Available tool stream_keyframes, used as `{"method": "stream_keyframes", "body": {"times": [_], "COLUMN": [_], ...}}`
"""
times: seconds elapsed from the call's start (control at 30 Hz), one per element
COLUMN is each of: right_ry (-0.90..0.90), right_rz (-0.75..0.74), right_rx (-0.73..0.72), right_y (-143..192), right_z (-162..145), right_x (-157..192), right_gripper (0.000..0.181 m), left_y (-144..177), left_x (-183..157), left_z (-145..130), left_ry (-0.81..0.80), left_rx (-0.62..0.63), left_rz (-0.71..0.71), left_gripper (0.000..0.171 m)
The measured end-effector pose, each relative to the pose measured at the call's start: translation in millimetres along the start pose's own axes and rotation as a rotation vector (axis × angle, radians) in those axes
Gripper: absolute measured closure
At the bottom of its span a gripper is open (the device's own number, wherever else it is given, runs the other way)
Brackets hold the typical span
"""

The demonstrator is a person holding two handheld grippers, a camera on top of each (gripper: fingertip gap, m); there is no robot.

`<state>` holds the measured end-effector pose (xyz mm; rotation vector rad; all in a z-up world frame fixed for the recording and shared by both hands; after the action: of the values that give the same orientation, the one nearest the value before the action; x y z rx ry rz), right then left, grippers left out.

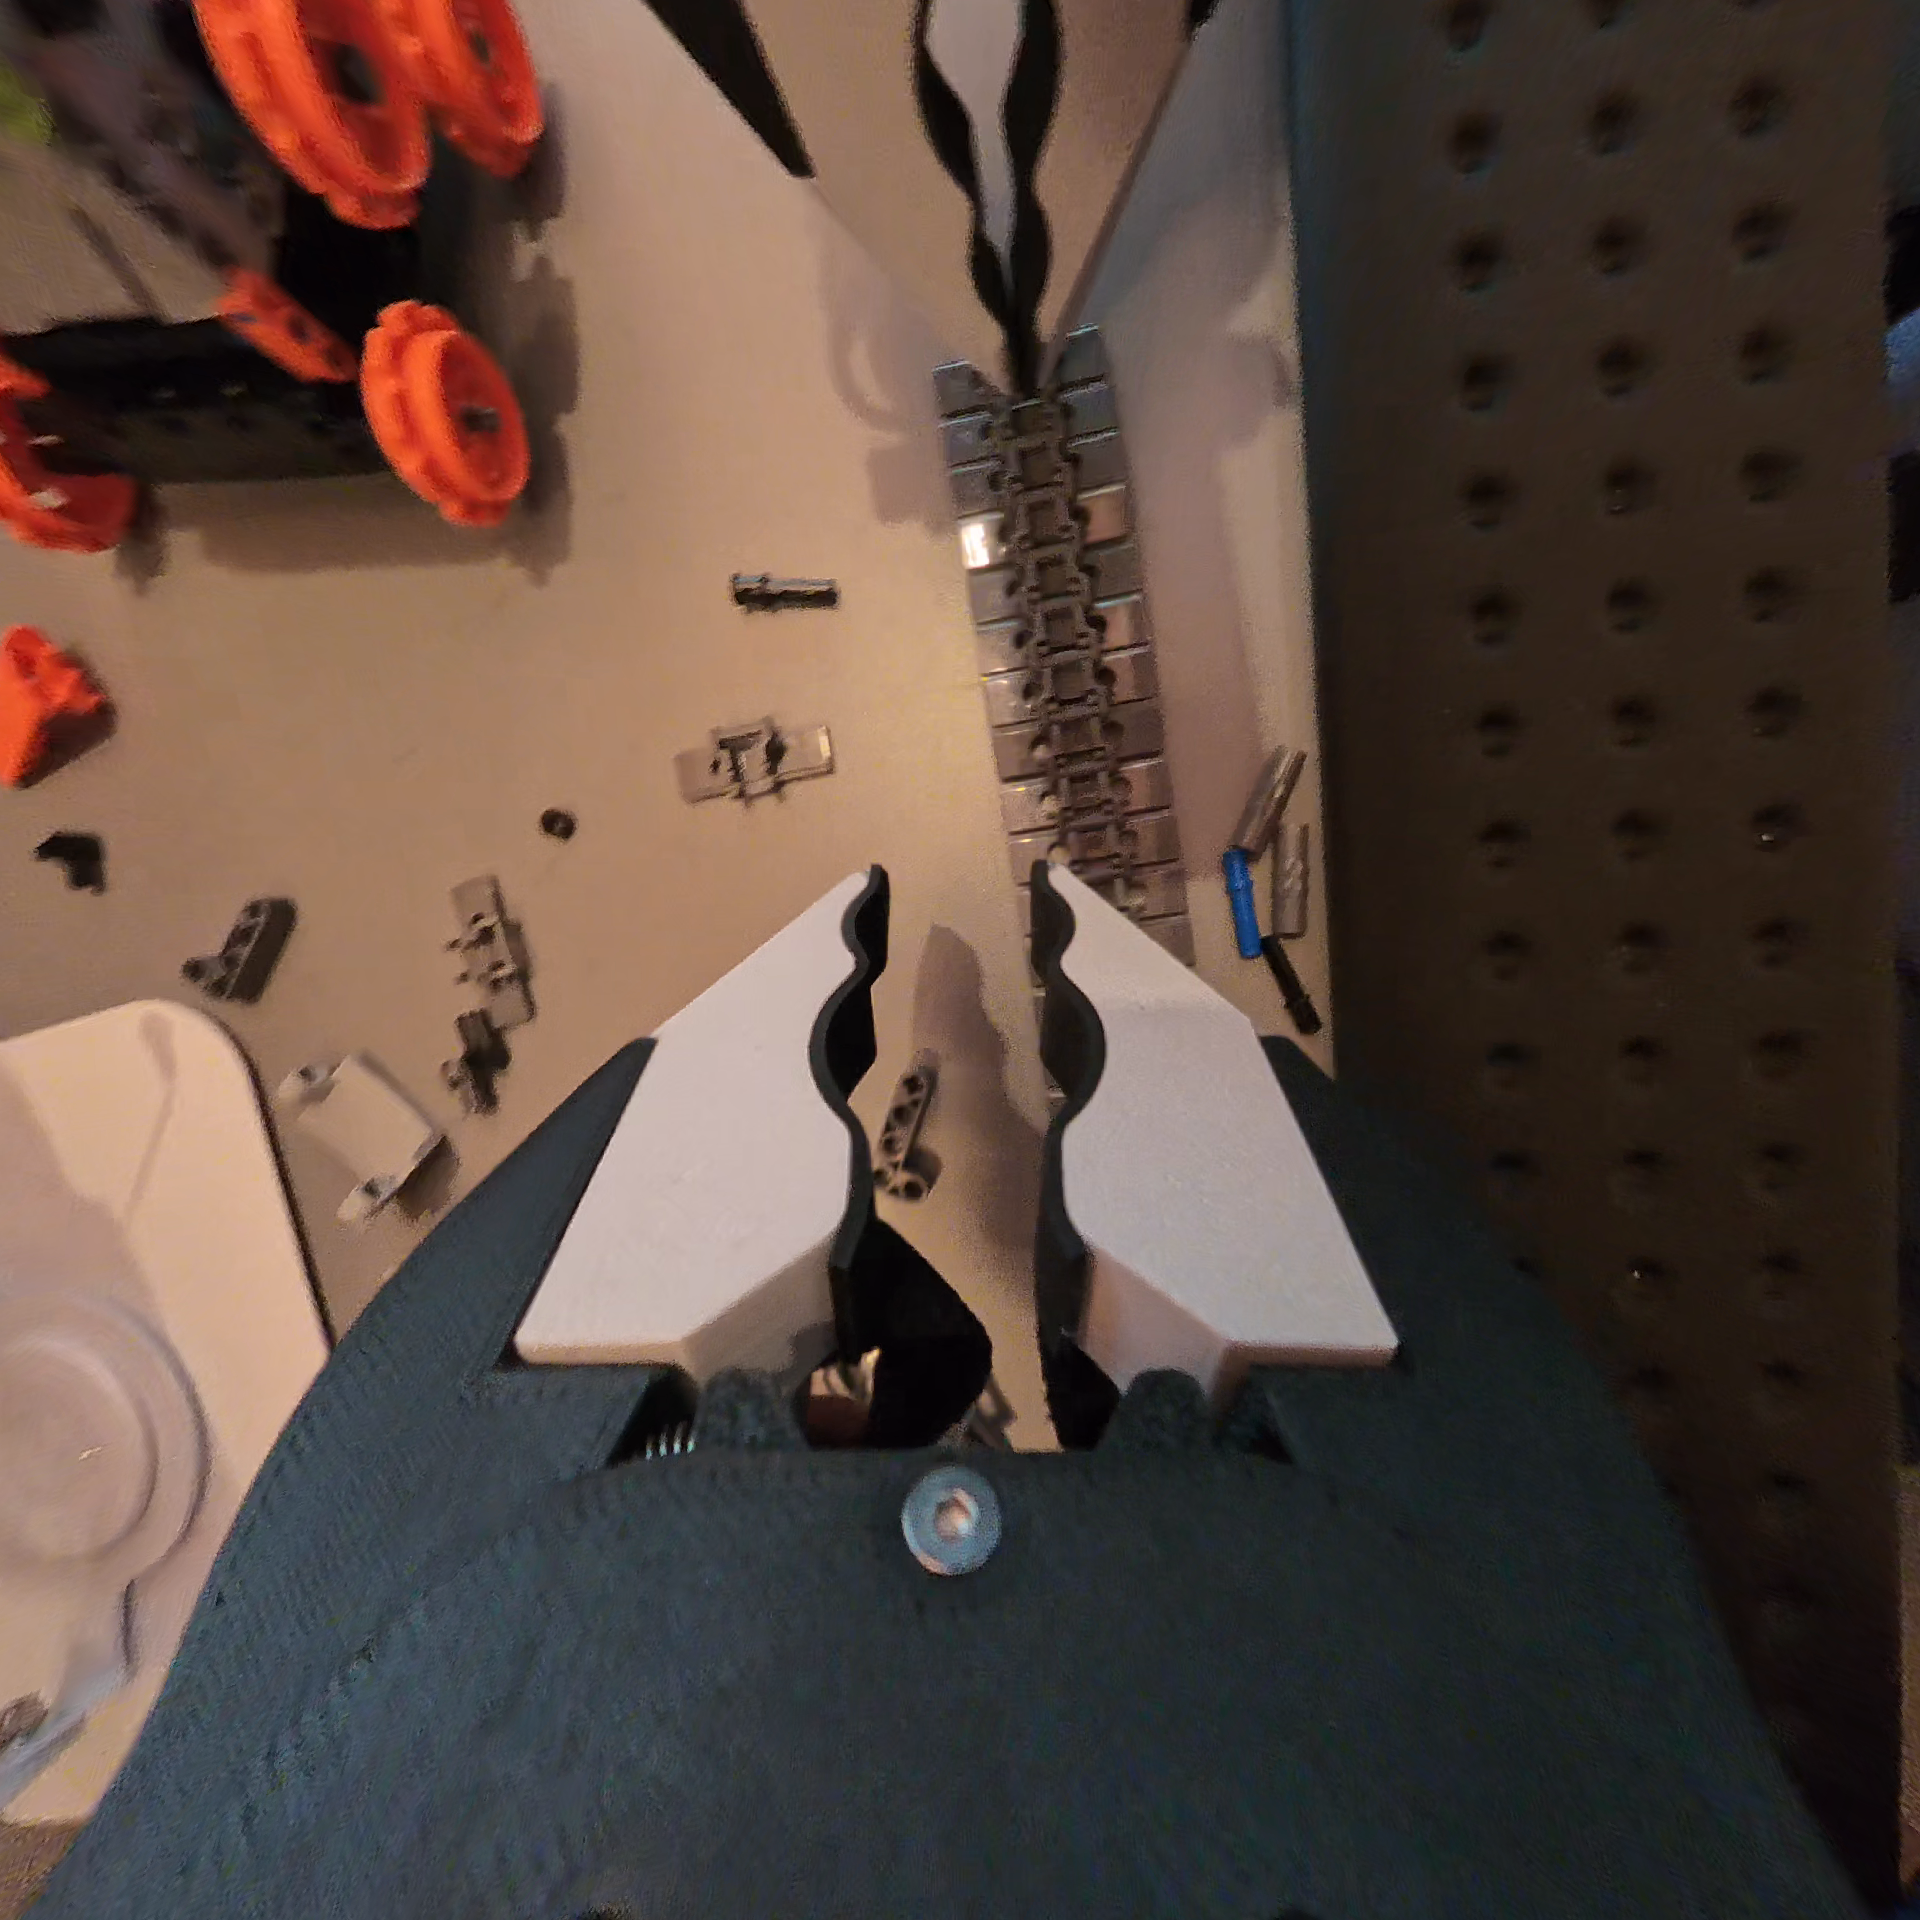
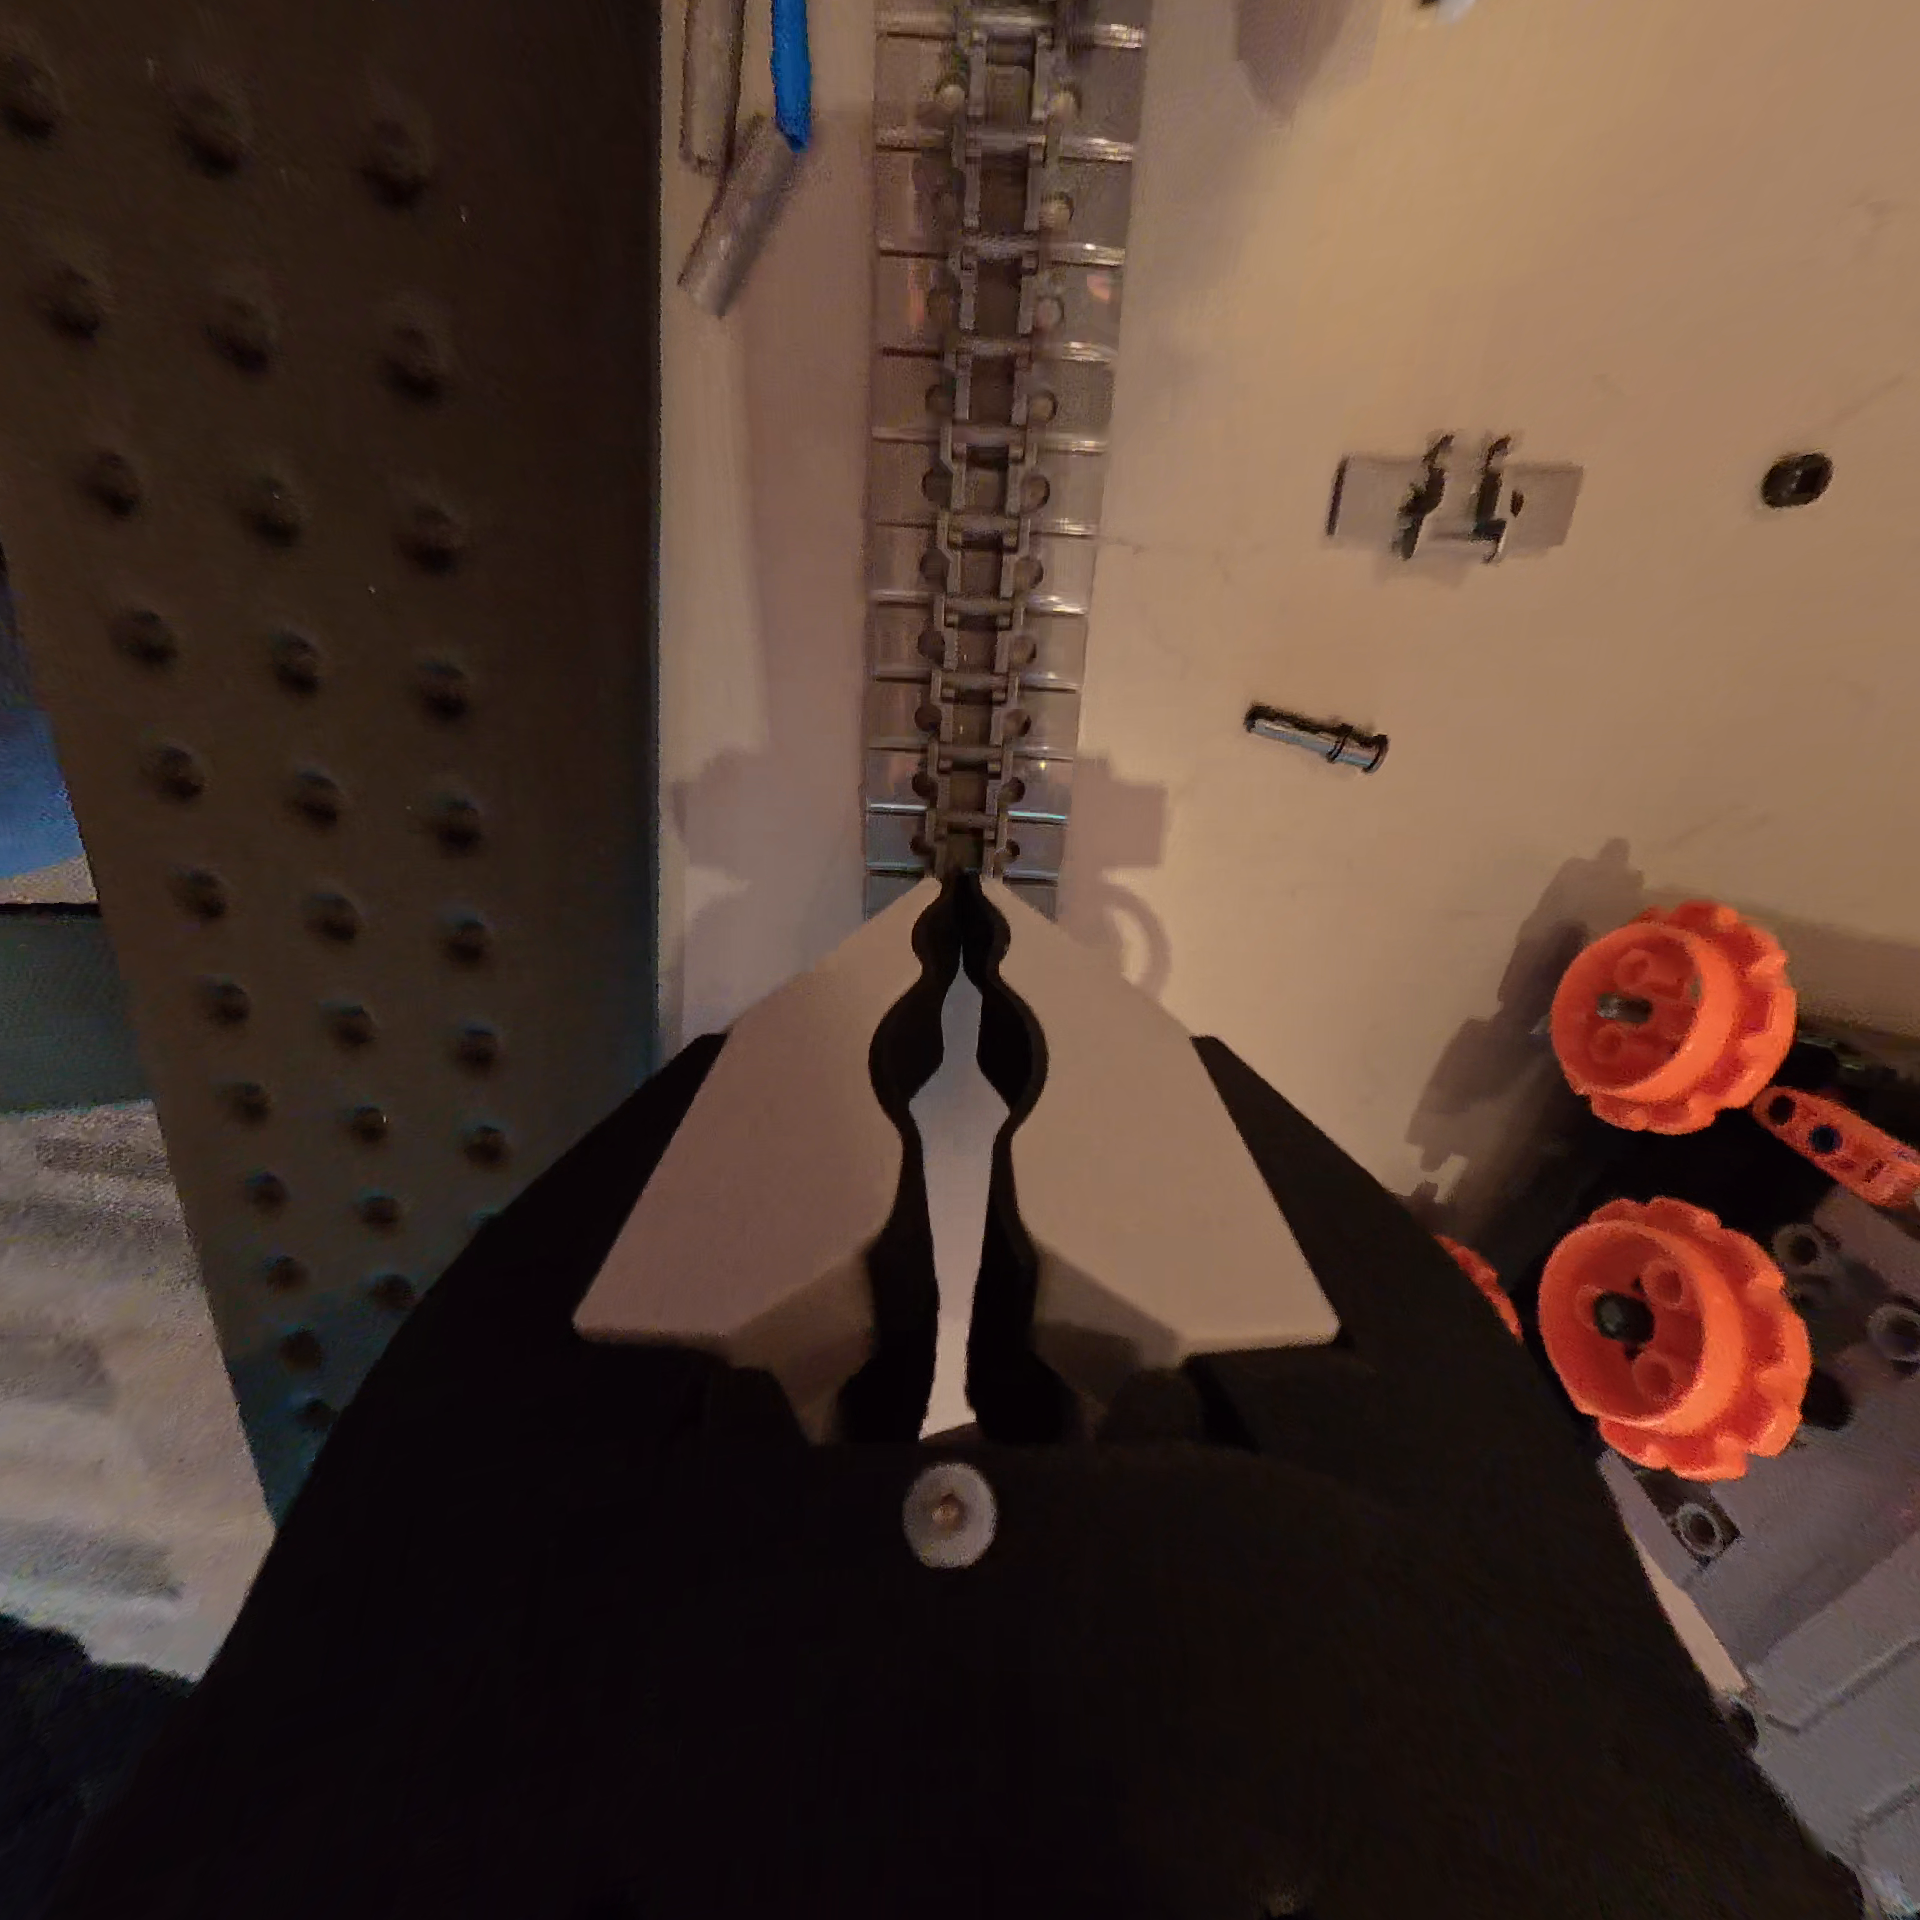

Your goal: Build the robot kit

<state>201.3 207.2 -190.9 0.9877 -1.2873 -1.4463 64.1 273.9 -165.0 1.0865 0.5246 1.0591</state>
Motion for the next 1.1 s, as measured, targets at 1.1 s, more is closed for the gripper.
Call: {"method": "stream_keyframes", "body": {"times": [1.1], "right_ry": [-0.165], "right_rz": [-0.24], "right_rx": [-0.311], "right_y": [-11.4], "right_z": [26.1], "right_x": [-51.8], "right_gripper": [0.171], "left_y": [-42.7], "left_x": [13.9], "left_z": [-3.3], "left_ry": [-0.055], "left_rx": [-0.077], "left_rz": [-0.087], "left_gripper": [0.151]}}
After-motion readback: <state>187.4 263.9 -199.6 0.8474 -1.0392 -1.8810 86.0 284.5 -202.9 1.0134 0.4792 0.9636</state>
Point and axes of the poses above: each gripper's, where its closed fingertips meet, y back along the fingers, z out of its top, x = y × z across the jaws, the point moved 7 cm from there along y, back along the fingers, and after that the axes turned 5 degrees about x, right-handed, at the moved point
